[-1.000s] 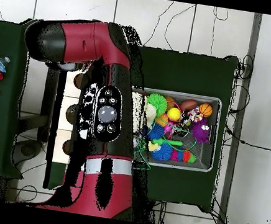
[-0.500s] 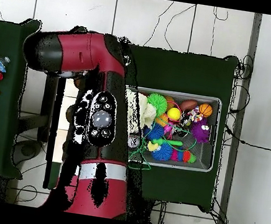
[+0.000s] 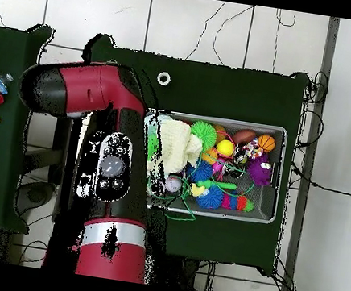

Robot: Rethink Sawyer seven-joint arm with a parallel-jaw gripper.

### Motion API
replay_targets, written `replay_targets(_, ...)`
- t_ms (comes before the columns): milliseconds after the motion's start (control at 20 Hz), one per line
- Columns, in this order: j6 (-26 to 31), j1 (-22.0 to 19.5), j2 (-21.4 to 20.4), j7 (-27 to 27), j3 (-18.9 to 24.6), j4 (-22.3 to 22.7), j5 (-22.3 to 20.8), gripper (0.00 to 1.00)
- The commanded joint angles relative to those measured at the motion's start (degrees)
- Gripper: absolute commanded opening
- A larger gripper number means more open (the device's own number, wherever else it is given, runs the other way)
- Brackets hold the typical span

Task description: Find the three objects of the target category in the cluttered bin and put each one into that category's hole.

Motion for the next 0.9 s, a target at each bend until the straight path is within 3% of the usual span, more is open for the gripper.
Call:
replay_targets(50, -4.17, 0.33, -0.98, 14.89, -1.57, 13.23, 1.79, 0.00)
replay_targets(200, -6.57, 0.51, -0.26, 14.52, -2.42, 14.03, 1.47, 0.00)
replay_targets(450, -13.26, -0.47, 4.64, 14.71, -4.16, 9.76, 0.38, 0.00)
replay_targets(900, -14.73, 0.79, 7.82, 14.04, -6.61, 7.14, 2.30, 0.00)
